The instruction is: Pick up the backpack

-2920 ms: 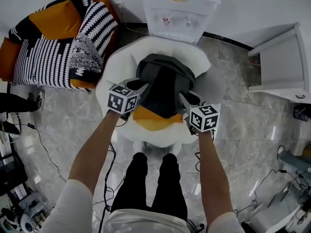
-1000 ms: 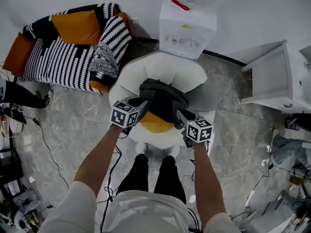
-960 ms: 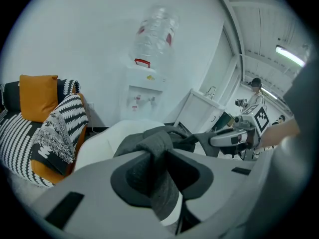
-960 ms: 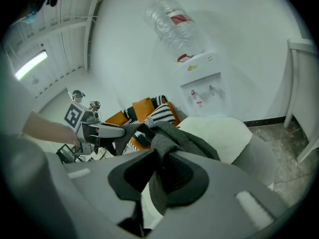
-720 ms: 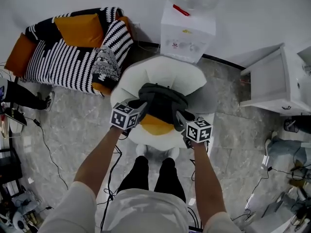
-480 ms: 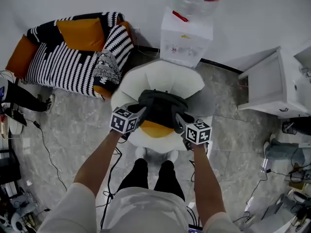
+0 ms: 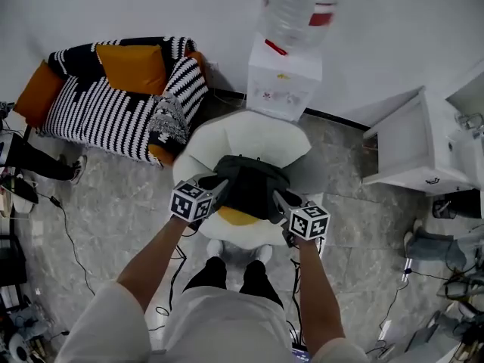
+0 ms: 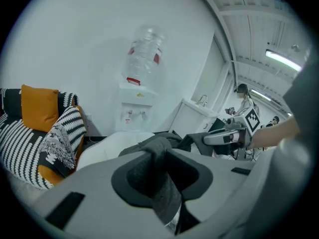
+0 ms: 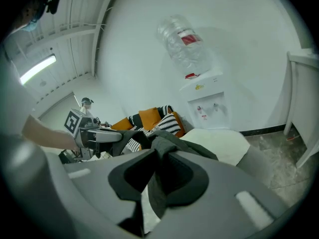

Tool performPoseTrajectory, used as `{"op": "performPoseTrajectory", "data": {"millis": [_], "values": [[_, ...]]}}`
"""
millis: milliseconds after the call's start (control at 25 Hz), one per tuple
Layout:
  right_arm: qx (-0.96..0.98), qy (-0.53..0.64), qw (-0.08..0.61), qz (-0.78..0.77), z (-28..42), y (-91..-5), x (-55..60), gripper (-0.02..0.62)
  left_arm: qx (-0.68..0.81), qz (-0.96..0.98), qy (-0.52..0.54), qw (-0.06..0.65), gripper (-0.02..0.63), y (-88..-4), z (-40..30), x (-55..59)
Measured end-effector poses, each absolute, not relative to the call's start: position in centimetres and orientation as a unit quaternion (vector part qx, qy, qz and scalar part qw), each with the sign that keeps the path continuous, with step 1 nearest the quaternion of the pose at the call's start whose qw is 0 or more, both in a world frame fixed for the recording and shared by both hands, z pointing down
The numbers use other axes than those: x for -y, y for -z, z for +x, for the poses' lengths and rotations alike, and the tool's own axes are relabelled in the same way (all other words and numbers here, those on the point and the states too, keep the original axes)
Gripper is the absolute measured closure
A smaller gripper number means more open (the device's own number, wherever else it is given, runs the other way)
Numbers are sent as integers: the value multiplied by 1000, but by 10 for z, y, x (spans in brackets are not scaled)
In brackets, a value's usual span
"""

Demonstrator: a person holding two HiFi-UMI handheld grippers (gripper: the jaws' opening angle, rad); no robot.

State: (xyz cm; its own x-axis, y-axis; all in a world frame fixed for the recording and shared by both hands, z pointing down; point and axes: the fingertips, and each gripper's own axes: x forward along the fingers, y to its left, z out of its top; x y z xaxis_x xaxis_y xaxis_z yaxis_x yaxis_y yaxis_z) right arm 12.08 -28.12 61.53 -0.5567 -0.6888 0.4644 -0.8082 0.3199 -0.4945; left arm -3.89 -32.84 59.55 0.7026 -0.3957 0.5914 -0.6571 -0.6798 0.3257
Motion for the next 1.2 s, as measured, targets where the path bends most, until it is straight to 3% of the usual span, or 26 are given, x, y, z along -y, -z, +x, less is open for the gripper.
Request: {"op": "performPoseTrajectory", "data": {"millis": [1200], "values": [[863, -217, 20, 456, 125, -463, 284, 540, 323, 922, -128, 171, 538, -439, -35, 324]]}}
